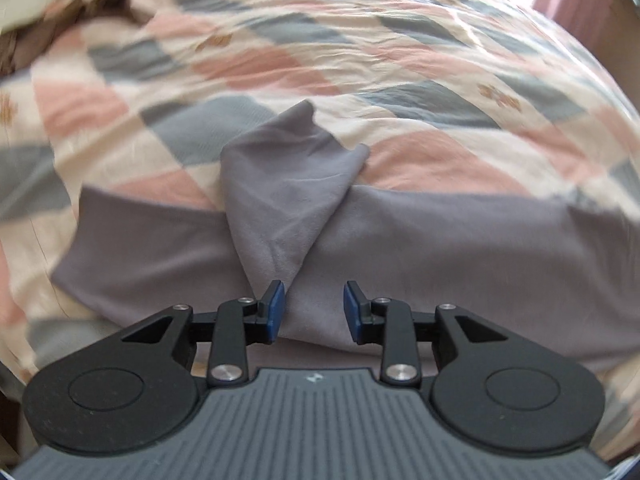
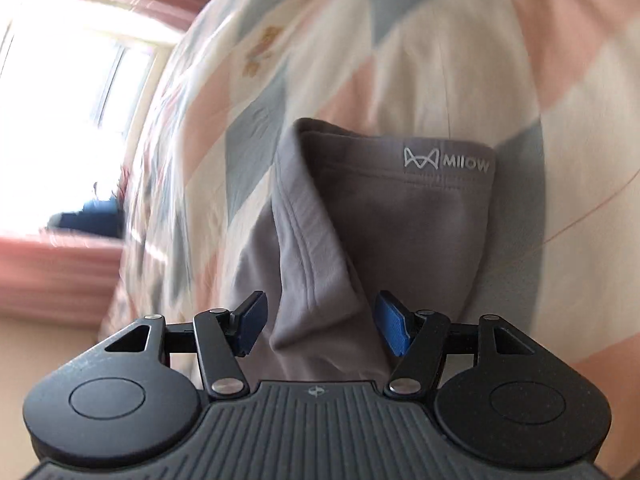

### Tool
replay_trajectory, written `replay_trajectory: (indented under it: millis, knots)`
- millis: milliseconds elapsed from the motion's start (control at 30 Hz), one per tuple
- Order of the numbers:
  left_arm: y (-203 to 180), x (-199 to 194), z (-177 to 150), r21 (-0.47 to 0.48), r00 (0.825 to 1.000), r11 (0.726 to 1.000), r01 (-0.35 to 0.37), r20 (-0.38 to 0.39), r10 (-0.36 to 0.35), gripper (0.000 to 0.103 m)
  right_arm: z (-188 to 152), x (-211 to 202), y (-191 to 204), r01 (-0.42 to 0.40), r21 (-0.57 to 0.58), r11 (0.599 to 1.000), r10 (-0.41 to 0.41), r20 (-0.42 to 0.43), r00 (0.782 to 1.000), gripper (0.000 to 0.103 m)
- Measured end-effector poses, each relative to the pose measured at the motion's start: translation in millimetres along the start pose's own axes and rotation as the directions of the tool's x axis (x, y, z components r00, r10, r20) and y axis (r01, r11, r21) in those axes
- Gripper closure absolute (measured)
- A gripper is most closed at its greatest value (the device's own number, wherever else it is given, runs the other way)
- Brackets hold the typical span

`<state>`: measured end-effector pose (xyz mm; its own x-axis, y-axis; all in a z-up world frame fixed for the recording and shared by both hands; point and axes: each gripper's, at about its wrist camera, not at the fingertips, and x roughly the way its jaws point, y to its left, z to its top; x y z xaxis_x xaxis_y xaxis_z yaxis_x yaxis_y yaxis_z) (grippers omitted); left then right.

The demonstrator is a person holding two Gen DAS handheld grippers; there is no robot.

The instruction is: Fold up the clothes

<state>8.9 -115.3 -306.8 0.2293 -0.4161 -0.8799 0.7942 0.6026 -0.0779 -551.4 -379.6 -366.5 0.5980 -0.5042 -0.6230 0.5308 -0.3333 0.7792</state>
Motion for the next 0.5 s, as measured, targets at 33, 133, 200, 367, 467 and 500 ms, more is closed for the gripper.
replay_trajectory:
  millis: [33, 133, 200, 367, 467, 500]
  knots:
    - [5, 2, 0, -0.029, 1.0, 1.0, 0.008, -0.006, -0.008, 0.075, 4, 0, 1, -0.012, -0.006, 1.0, 0.012, 0.003, 1.0, 0.087]
    - [17, 3, 0, -0.084, 1.0, 0.996, 0.024, -0.008, -0.024, 0.076, 24, -20, 16, 0.118, -0.162, 0.98, -0.104, 0.092, 0.99, 0.097]
    - [20, 0, 0, -0.079, 1.0, 0.997, 0.02, -0.004, -0.021, 0.076, 39, -33, 17, 0.208, -0.208, 0.956, -0.182, 0.135, 0.974, 0.097]
    - [10, -1, -4, 0.001, 1.0, 1.0, 0.0, 0.0, 0.0, 0.073, 48, -40, -21, 0.245, -0.036, 0.969, -0.24, 0.103, 0.965, 0.079]
    - [-6, -2, 2, 0.096, 0.998, 0.995, -0.038, 0.043, 0.034, 0.067, 41, -45, -32, 0.154, 0.048, 0.987, -0.159, 0.137, 0.978, 0.058]
    - [-12, -2, 5, 0.134, 0.997, 0.989, -0.054, 0.063, 0.046, 0.065, 38, -46, -33, 0.145, 0.049, 0.988, -0.15, 0.145, 0.978, 0.055]
